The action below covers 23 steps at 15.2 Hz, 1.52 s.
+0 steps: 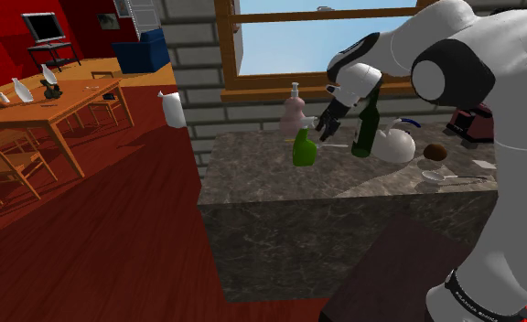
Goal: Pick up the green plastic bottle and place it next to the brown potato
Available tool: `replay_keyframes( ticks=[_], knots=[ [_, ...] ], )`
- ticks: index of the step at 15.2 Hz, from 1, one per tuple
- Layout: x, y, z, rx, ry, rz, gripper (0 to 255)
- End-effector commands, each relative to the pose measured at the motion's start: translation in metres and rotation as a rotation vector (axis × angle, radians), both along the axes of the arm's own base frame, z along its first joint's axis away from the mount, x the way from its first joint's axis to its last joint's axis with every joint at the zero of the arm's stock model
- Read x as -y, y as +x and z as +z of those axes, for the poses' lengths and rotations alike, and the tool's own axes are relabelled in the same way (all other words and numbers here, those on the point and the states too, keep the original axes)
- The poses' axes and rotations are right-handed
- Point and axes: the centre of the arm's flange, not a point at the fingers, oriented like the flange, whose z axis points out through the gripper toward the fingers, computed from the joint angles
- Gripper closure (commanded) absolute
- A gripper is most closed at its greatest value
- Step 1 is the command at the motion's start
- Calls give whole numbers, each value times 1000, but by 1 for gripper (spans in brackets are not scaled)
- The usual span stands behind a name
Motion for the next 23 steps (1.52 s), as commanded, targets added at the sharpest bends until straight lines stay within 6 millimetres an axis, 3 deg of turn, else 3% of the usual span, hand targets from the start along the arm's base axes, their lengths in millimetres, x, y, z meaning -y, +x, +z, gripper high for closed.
replay_keyframes(
  ticks=[1, 9, 16, 17, 23],
  knots=[
    [4, 18, -10, 24, 14, 39, 0],
    [-12, 31, -45, 24, 14, 39, 0],
    [-12, 31, -45, 24, 14, 39, 0],
    [-12, 31, -45, 24, 14, 39, 255],
    [-12, 31, -45, 24, 14, 39, 255]
  ],
)
